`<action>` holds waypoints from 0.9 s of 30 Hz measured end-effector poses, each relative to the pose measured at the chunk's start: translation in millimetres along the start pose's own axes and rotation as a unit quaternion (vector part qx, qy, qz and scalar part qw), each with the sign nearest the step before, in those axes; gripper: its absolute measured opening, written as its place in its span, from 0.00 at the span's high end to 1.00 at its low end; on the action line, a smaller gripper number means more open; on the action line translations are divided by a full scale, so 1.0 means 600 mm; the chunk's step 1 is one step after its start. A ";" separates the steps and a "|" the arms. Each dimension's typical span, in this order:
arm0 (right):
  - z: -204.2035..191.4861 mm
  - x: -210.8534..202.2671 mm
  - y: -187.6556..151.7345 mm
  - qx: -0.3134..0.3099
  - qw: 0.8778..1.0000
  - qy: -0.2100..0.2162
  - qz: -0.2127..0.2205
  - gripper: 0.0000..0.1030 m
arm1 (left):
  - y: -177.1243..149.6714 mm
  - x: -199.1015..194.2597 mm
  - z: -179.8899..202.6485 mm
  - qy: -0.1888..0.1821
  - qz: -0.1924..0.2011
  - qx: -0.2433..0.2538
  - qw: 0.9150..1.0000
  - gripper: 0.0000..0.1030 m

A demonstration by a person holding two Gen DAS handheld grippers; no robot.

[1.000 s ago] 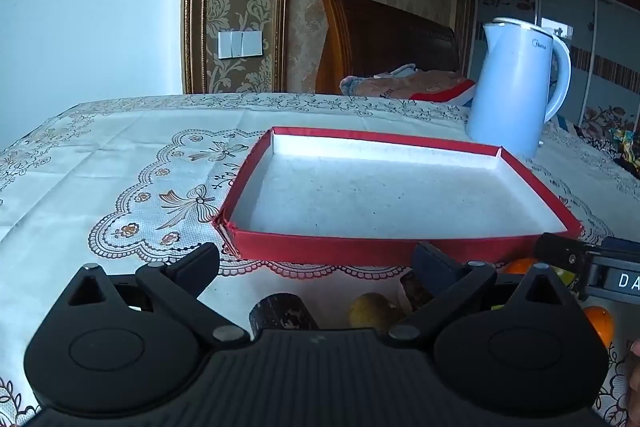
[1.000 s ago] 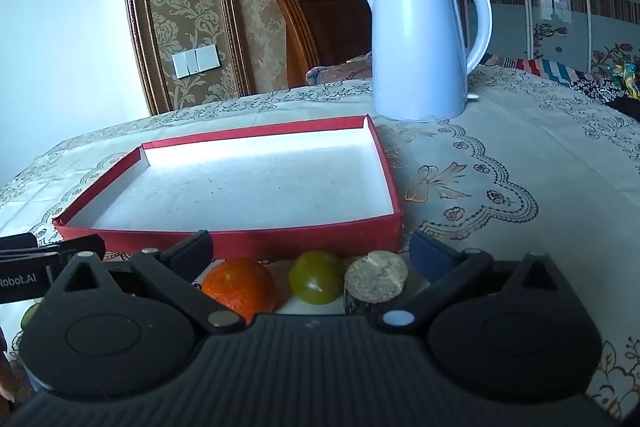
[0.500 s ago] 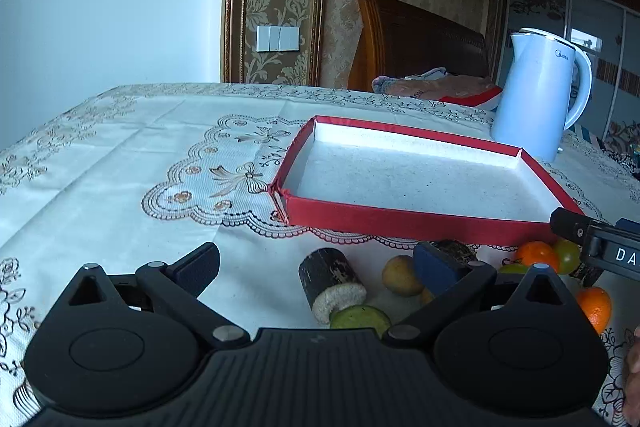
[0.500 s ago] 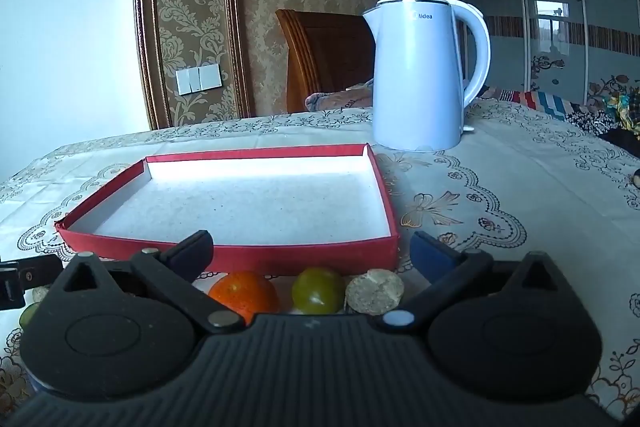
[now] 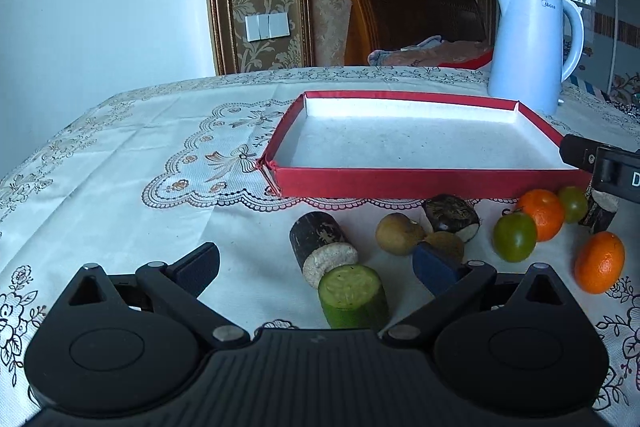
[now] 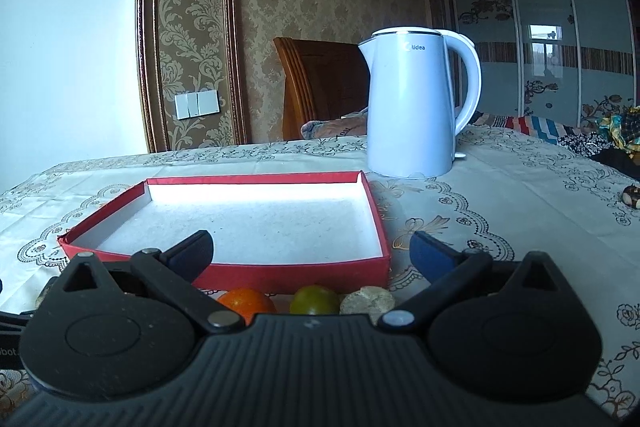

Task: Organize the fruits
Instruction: 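Move both tools toward the produce lined up beside the red tray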

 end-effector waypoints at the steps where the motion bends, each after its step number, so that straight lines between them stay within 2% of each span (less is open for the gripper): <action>1: 0.000 0.001 0.000 0.001 1.000 -0.005 -0.002 0.00 | 0.000 0.001 -0.002 -0.003 -0.003 -0.004 1.000 0.00; 4: 0.000 0.005 0.000 0.000 1.000 -0.016 -0.011 0.00 | -0.002 0.006 -0.008 -0.009 -0.015 -0.013 1.000 0.00; 13: 0.012 0.005 -0.002 0.018 1.000 -0.007 -0.017 0.00 | -0.004 0.018 -0.006 0.002 -0.037 -0.015 0.999 0.00; 27: 0.012 0.006 -0.001 0.021 1.000 -0.002 -0.015 0.00 | -0.002 0.025 0.000 0.018 -0.046 -0.005 0.999 0.00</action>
Point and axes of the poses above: each gripper's, at about its wrist camera, not at the fingertips, and x roughly the way its jaws point, z to its right, y to its top, the point moved 1 cm from there along x, roughly the way its jaws point, and after that the axes turned 8 degrees about -z, right-handed, at the moved point
